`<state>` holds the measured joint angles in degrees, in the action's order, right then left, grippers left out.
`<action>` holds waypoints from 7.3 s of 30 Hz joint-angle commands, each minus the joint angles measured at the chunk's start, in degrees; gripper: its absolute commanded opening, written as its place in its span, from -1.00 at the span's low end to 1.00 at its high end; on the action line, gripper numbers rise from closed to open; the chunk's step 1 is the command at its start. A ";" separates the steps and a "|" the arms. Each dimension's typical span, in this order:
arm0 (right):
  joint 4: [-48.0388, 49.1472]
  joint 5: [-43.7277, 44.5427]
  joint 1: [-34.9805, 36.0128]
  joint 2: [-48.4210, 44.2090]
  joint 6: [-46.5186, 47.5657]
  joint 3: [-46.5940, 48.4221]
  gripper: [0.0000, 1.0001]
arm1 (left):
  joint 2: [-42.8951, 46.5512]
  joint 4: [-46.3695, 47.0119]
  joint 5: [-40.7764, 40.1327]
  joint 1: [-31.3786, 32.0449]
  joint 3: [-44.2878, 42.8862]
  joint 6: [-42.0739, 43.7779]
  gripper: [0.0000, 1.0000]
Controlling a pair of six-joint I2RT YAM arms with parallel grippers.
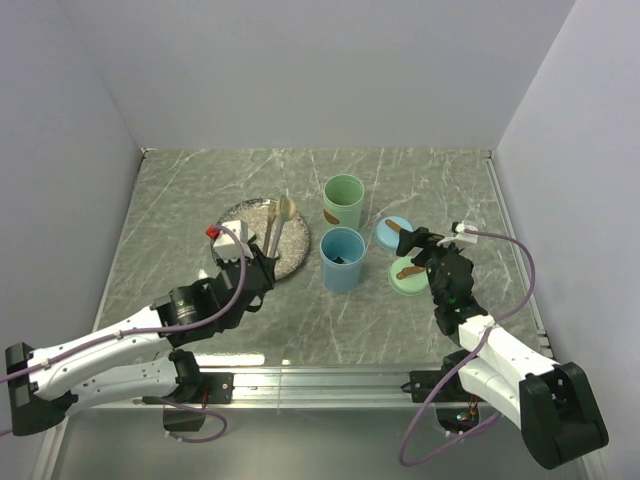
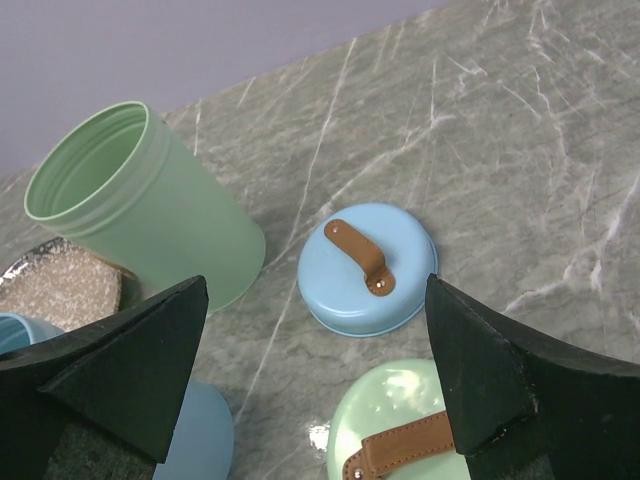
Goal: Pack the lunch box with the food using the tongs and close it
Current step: Place the food into the lunch box, then pick up the food using the clamp, then place the food into the lunch box
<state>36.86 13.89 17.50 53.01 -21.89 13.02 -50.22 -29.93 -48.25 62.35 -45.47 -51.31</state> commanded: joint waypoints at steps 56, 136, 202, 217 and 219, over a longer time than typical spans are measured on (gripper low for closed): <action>2.34 0.17 0.35 0.34 -0.35 1.57 0.91 | 3.28 14.11 23.73 2.95 1.97 14.22 -0.09; 3.39 -1.14 0.43 3.94 0.00 2.80 0.91 | -13.23 13.67 16.96 -25.34 8.65 8.24 0.11; 5.06 0.17 0.43 7.72 -0.17 4.12 0.91 | -9.46 22.20 31.54 -22.98 -10.07 20.54 -0.56; 5.41 0.00 0.43 9.04 -0.08 4.74 0.91 | -23.43 25.80 32.25 -17.35 -21.06 25.82 -0.56; 5.50 -0.09 0.43 9.30 0.00 4.65 0.91 | -24.49 25.89 32.52 -17.17 -22.20 26.08 -0.56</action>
<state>39.88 12.93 17.50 61.93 -21.87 15.00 -74.32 -9.23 -16.75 44.71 -63.57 -27.05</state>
